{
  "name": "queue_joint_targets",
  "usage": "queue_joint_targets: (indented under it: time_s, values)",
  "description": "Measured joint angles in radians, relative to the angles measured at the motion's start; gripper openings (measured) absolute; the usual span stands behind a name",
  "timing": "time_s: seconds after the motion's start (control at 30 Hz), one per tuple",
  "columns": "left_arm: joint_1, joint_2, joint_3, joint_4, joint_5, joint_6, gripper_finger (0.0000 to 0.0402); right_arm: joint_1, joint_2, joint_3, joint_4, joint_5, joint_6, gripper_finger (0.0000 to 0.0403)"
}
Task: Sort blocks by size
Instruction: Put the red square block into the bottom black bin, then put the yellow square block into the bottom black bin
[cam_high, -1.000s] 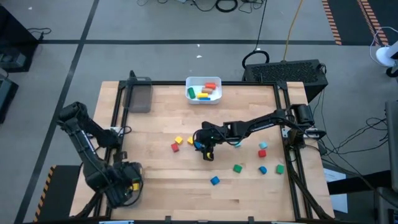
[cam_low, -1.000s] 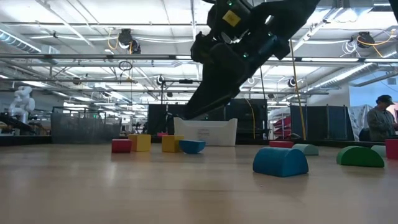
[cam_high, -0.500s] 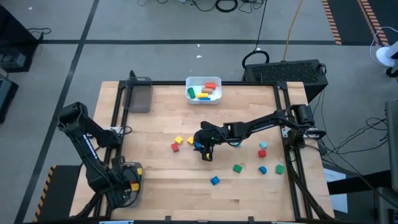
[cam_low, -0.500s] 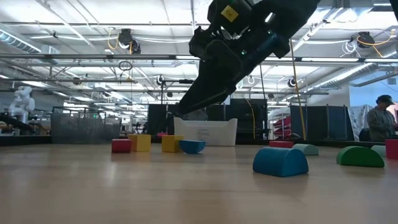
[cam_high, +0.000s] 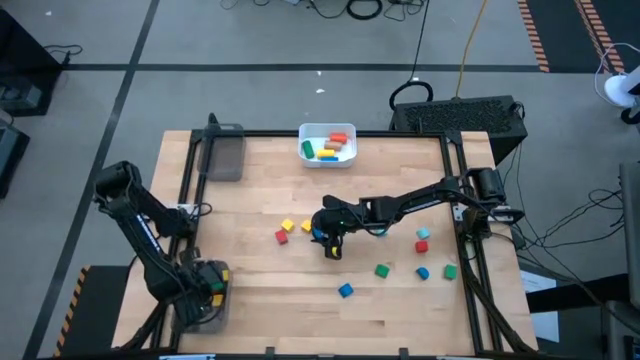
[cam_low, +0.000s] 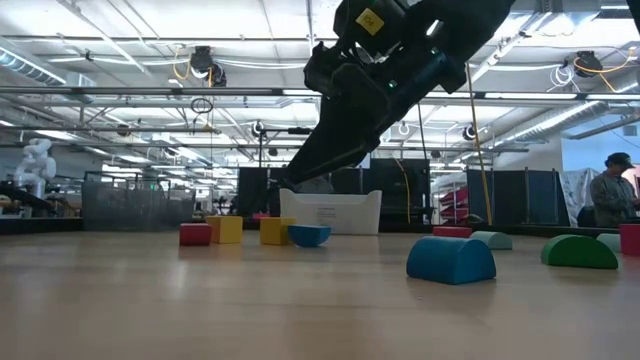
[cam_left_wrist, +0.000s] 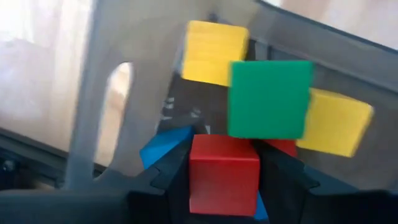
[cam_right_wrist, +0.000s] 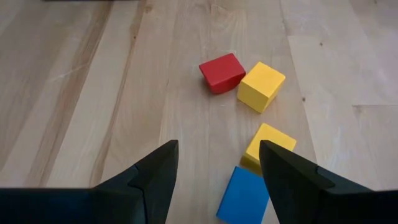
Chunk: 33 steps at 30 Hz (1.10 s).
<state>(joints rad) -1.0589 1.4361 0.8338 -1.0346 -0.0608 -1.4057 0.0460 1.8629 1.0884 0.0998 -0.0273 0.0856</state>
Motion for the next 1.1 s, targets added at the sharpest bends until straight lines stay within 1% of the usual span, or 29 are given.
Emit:
queue_joint_targets:
  time_s: [0.13, 0.2, 0.3, 0.43, 0.53, 0.63, 0.8, 0.9, 1.0, 1.1]
  values:
    - [0.016, -0.002, -0.004, -0.003, -0.018, -0.011, 0.0165, 0.001, 0.0, 0.0, -0.001, 0.0, 0.0, 0.0212]
    - [0.027, -0.008, -0.004, -0.001, -0.019, -0.011, 0.0173, 0.001, 0.0, 0.0, -0.001, 0.0, 0.0, 0.0212]
    - [0.038, -0.023, -0.004, 0.003, -0.02, -0.003, 0.0196, -0.002, 0.002, 0.0, -0.006, 0.017, -0.003, 0.0212]
    - [0.048, -0.044, -0.004, 0.003, -0.02, -0.003, 0.0237, -0.008, 0.018, -0.001, -0.028, 0.108, -0.004, 0.0217]
    - [0.062, -0.062, -0.003, -0.011, -0.008, -0.008, 0.0258, -0.013, 0.043, 0.0, 0.004, 0.118, 0.024, 0.0227]
    - [0.082, -0.084, -0.003, -0.013, 0.003, -0.011, 0.0261, -0.013, 0.08, 0.0, 0.052, 0.108, 0.053, 0.0243]
    - [0.107, -0.101, 0.009, -0.026, -0.019, -0.002, 0.0262, -0.012, 0.137, -0.001, 0.127, 0.119, 0.101, 0.0273]
    - [0.114, -0.102, 0.027, -0.036, -0.03, 0.006, 0.0262, -0.013, 0.155, -0.001, 0.14, 0.177, 0.12, 0.0285]
    - [0.115, -0.103, 0.05, -0.072, -0.045, 0.007, 0.0262, -0.013, 0.167, -0.001, 0.136, 0.245, 0.143, 0.0288]
    - [0.115, -0.102, 0.079, -0.099, -0.09, 0.009, 0.0262, -0.013, 0.166, -0.001, 0.14, 0.252, 0.142, 0.0285]
